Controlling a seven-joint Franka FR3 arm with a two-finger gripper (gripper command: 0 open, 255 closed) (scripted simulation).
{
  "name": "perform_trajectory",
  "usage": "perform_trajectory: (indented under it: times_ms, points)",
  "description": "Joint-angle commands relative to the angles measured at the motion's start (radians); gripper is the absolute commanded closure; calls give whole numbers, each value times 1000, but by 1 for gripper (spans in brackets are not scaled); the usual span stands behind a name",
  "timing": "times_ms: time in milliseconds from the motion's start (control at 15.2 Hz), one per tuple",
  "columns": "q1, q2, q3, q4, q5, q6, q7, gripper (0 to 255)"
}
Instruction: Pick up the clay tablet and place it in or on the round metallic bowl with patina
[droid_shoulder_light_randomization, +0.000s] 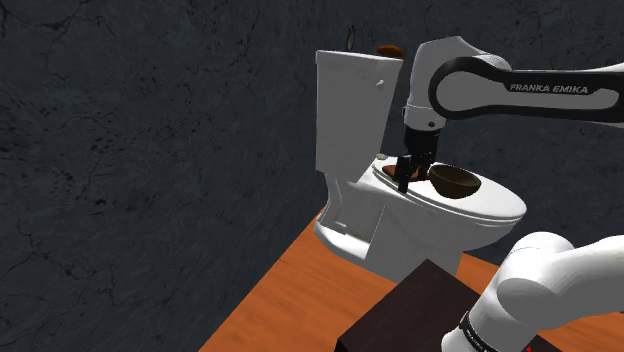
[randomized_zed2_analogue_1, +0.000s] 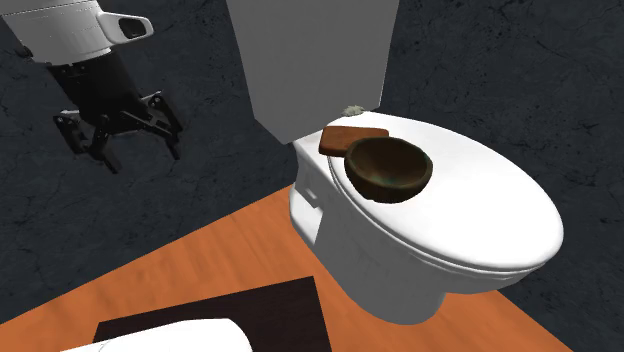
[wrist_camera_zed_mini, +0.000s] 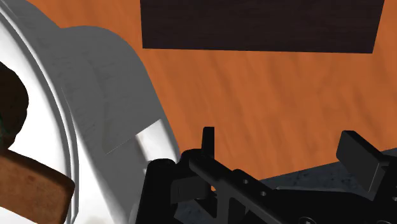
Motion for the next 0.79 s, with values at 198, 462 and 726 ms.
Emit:
perform_trajectory:
  times_ms: [198, 462, 726]
  points:
    - [-31, 117, 56, 9, -75, 71, 69, 0]
    - [-81, 285, 122, 43, -195, 141, 181, 0]
    - [-131, 465, 174, 104, -342, 171, 311, 0]
